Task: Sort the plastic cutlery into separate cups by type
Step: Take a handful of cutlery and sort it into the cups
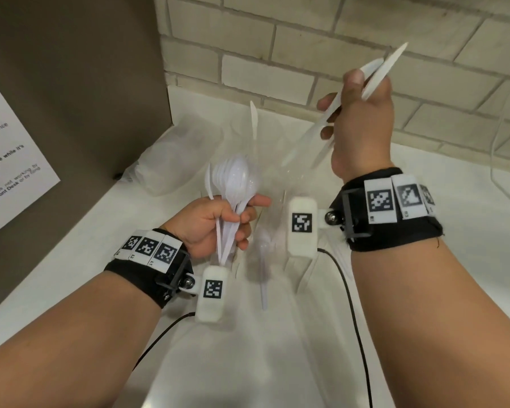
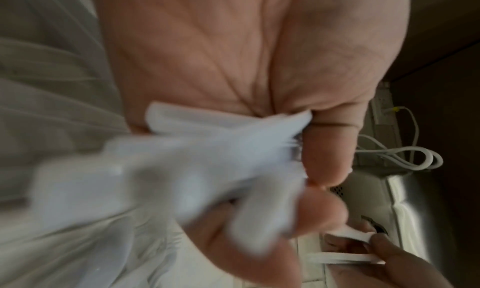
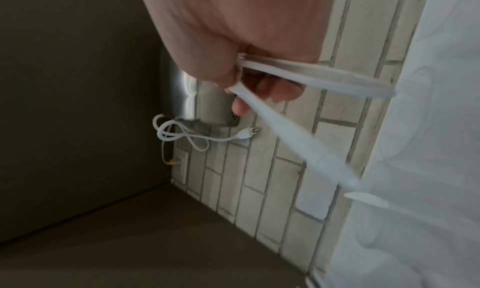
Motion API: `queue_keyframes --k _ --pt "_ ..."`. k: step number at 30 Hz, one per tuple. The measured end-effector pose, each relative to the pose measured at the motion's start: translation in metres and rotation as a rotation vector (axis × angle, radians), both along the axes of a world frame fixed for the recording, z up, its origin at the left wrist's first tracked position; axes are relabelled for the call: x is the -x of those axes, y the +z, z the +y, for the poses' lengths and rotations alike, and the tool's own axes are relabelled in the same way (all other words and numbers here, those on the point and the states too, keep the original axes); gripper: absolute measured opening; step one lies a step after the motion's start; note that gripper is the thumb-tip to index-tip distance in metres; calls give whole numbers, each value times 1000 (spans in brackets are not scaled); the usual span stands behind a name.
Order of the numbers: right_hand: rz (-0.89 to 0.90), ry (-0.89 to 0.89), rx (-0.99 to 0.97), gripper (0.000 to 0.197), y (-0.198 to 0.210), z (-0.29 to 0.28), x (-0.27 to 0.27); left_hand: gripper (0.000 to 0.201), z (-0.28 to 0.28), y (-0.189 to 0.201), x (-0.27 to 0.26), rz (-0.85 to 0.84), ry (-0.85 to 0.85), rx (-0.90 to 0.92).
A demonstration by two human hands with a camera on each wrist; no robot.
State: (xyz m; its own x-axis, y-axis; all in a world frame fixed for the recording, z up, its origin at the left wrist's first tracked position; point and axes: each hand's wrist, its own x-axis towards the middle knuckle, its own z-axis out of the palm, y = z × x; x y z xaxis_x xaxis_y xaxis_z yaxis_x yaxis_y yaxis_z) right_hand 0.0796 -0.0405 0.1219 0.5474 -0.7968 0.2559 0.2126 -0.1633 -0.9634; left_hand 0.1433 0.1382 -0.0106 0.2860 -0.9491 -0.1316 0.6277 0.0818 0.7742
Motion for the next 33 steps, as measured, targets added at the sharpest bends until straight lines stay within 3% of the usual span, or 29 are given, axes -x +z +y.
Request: queue_keyframes --k 6,9,13,19,21,22,25,27,30,33 --pt "86 155 37 15 -1 -17 -43 29 1 4 -7 6 273 -163" --pt "22 151 170 9 -4 -20 -75 15 0 8 -14 -43 426 -267" --pt "-102 150 172 11 -17 -24 -115 14 -1 10 -21 -26 526 -314" --pt "36 178 102 16 -57 -31 -161 13 -1 4 -30 56 548 -322" --pt "143 198 66 8 -69 -34 -168 14 -1 2 -33 60 555 -338" --pt "216 204 53 14 -74 -39 -171 14 -1 1 -34 59 555 -343" --pt "456 203 90 65 -79 -46 -173 14 -2 -1 -36 70 557 -347" --pt "474 218 91 75 -77 -47 -172 15 -5 -2 -34 65 554 -343" --pt "427 188 153 69 -65 -43 -164 15 -8 -1 -31 45 529 -330" --pt "322 196 192 47 -46 -31 -142 14 -8 1 -28 28 475 -274"
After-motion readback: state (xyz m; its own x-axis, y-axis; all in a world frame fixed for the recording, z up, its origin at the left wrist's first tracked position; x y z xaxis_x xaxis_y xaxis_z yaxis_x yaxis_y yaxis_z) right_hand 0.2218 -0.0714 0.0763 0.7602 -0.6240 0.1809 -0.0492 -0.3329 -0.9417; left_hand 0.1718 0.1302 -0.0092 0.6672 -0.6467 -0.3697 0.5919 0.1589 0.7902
